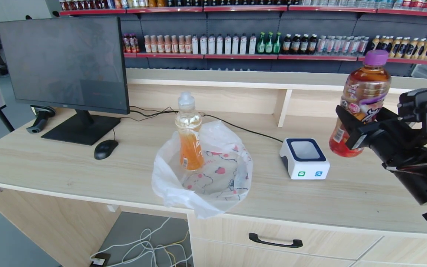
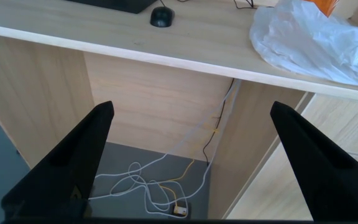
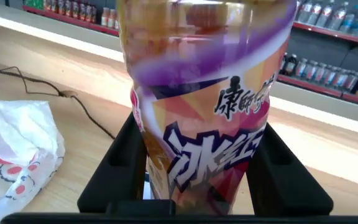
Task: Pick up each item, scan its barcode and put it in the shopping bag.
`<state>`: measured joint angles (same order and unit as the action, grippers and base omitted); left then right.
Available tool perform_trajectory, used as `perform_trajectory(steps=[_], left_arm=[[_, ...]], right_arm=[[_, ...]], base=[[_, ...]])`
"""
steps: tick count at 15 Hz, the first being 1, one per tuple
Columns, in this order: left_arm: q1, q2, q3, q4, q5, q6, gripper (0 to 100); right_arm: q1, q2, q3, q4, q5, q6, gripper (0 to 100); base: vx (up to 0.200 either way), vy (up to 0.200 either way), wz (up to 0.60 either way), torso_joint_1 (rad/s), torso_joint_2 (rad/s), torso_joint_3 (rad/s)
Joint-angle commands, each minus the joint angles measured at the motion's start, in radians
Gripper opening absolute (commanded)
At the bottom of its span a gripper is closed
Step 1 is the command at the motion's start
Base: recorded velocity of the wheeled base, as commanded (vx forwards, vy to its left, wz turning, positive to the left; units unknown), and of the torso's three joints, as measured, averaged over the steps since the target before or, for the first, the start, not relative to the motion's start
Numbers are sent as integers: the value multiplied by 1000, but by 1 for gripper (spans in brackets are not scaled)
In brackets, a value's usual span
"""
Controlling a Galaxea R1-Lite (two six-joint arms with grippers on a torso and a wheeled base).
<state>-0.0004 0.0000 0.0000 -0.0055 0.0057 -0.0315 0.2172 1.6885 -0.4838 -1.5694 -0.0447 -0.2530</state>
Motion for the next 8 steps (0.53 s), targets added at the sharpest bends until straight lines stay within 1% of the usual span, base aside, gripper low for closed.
perform_trajectory(steps=[1,2,3,8], left_arm=[[-1,0,0,-1,0,-1,100],[-1,0,0,-1,0,-1,100],[-1,0,0,-1,0,-1,100],[-1,0,0,-1,0,-1,100]], right_arm=[[48,-16,1,-1,-110,84,0],[68,-18,2,-1,-162,124,0],[82,-18,7,-1,-192,139,0],[94,-32,56,-1,-204,147,0]], base=[[0,0,0,0,0,0],[0,0,0,0,0,0],[0,0,0,0,0,0],[0,0,0,0,0,0]])
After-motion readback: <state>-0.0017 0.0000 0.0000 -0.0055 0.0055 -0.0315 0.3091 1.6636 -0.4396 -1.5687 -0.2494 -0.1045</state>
